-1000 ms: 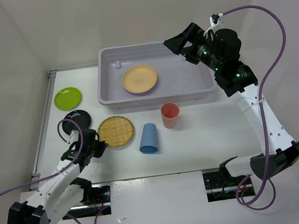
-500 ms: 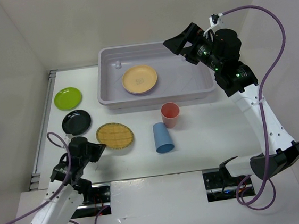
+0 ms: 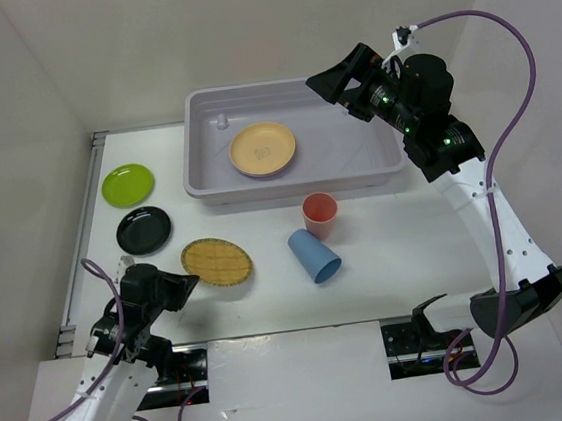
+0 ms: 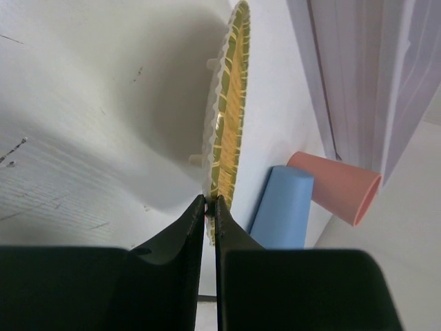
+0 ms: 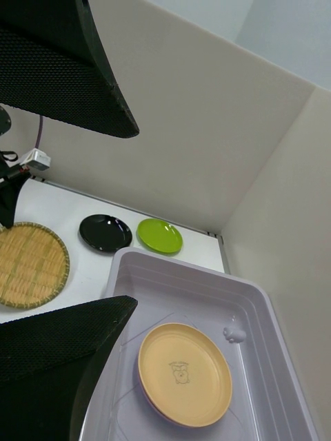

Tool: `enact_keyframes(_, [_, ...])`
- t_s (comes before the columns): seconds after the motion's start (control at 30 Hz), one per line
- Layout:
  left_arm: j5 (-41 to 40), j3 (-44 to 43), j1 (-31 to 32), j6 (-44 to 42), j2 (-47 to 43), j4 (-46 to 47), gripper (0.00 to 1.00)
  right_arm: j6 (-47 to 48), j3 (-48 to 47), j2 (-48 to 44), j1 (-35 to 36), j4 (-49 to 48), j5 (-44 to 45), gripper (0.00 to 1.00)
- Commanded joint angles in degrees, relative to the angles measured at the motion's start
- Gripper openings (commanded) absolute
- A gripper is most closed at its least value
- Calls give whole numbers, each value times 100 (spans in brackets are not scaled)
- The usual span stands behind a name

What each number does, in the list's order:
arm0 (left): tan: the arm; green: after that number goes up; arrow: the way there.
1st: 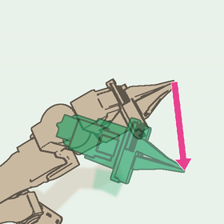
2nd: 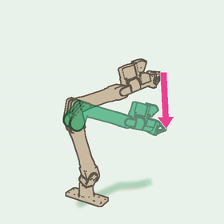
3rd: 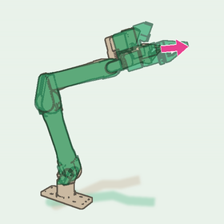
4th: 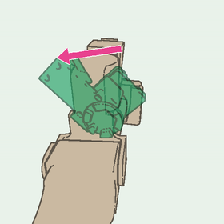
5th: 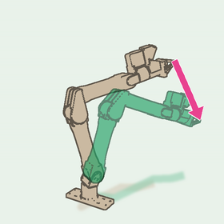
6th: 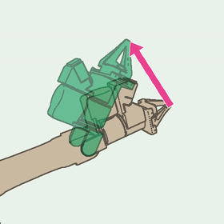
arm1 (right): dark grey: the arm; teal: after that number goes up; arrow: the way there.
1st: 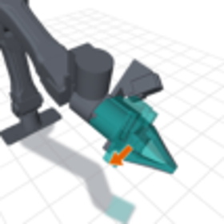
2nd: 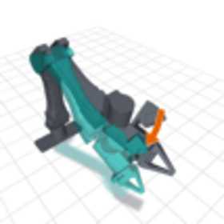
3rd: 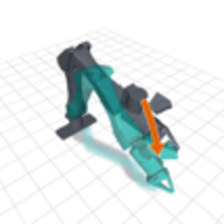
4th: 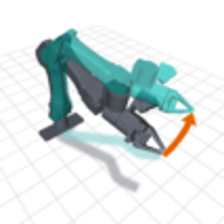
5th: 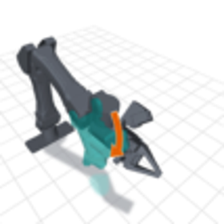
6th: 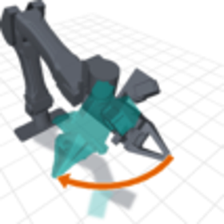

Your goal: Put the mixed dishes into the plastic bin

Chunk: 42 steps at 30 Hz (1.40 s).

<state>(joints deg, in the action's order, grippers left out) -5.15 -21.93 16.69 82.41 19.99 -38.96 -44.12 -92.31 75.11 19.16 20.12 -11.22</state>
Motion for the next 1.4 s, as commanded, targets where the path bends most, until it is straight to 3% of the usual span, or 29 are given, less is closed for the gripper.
enact_keyframes(0.0, [224, -425, -34, -129, -188, -68, 0, -35, -59, -128, 44, -280, -20, 100])
enact_keyframes(0.53, [559, -848, -34, -349, -241, -68, 0, -35, -6, -76, 44, -333, -73, 100])
enact_keyframes(1.0, [673, -136, -34, -349, -93, -68, 0, 316, 372, 118, 44, -280, -678, 100])
enact_keyframes(1.2, [805, 110, -34, -349, 716, 503, 0, 861, 678, 574, 869, 133, -715, 100])
enact_keyframes(1.37, [200, -320, -34, -629, 1041, 442, 1, 782, 1679, 697, 1922, -218, -451, 100])
